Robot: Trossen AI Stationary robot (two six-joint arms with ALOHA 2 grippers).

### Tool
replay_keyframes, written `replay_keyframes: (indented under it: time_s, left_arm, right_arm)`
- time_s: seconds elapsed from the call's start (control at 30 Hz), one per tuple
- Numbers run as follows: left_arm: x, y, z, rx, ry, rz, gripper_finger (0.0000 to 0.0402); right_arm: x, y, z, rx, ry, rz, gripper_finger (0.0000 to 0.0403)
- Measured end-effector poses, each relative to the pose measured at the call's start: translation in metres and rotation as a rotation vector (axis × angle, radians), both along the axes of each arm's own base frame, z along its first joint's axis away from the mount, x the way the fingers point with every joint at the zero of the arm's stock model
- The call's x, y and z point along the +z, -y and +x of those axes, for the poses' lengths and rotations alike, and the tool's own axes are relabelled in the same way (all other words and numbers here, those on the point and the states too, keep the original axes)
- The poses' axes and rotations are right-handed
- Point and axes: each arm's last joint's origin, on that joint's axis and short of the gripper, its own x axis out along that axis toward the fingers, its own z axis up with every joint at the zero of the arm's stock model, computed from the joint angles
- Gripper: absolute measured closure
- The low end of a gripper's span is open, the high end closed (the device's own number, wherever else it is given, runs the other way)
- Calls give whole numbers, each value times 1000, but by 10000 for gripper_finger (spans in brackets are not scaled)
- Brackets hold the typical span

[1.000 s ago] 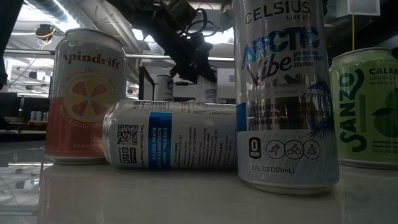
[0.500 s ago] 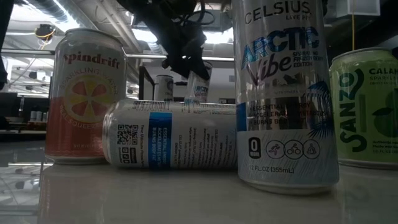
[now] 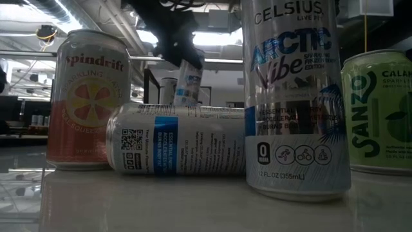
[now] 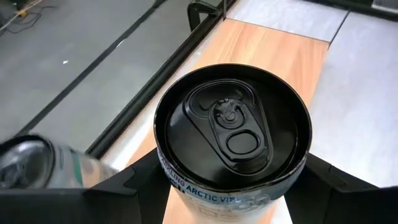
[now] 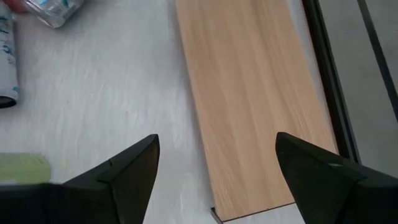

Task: Place canned beverage on shelf
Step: Put the white-blue soda can aligned with the other white-blue soda can on the shelf

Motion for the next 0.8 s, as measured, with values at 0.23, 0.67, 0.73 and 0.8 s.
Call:
replay_keyframes:
  time_s: [0.23, 0.67, 0.73, 0.8]
  left_arm:
    - [-20, 5, -21, 17, 92, 15, 172]
    - [-48, 8, -30, 32, 89, 4, 170]
    - [-49, 8, -30, 30, 85, 4, 162]
    - [-49, 8, -30, 30, 85, 4, 150]
  right_arm:
    - [0, 0, 0, 2, 0, -2, 90]
    - [0, 0, 0, 2, 1, -3, 91]
    - [0, 0, 0, 2, 1, -2, 91]
    - [0, 0, 0, 2, 1, -2, 91]
